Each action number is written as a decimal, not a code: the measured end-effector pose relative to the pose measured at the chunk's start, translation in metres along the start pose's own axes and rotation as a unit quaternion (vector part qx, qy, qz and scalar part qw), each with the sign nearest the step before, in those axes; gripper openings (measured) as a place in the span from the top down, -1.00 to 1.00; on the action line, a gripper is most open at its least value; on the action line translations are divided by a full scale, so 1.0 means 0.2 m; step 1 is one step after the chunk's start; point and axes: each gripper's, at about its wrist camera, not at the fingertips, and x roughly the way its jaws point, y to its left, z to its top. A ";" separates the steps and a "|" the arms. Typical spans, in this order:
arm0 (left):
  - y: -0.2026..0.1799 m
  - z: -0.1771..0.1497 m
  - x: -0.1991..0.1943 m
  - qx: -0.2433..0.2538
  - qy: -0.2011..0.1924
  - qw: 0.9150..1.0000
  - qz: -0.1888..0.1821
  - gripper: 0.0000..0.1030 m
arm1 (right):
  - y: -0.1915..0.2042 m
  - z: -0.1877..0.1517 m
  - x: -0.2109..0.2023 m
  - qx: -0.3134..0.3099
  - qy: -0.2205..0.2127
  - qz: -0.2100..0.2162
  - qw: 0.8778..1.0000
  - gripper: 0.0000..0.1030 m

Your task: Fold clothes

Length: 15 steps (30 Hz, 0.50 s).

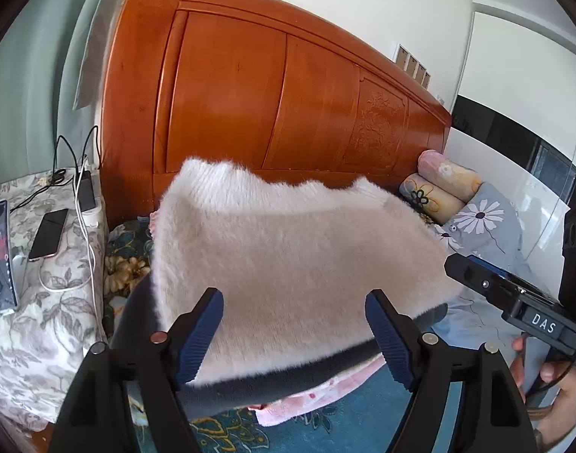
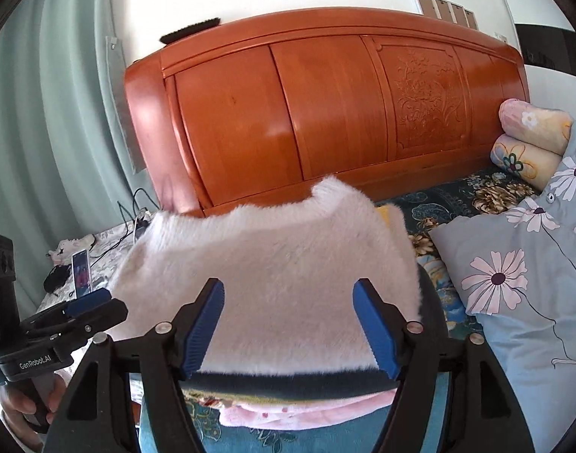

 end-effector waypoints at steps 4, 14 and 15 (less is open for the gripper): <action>-0.09 -0.16 -0.05 0.032 -0.015 0.999 0.015 -0.75 | 0.05 -0.15 -0.09 -0.008 -0.004 0.002 1.000 -0.53; -0.13 -0.39 -0.04 0.039 -0.009 0.998 0.039 -1.00 | 0.08 -0.44 -0.12 -0.002 -0.005 -0.058 0.998 -0.81; -0.12 -0.40 -0.03 0.035 -0.007 0.999 0.041 -1.00 | 0.08 -0.46 -0.11 0.000 -0.002 -0.059 0.998 -0.82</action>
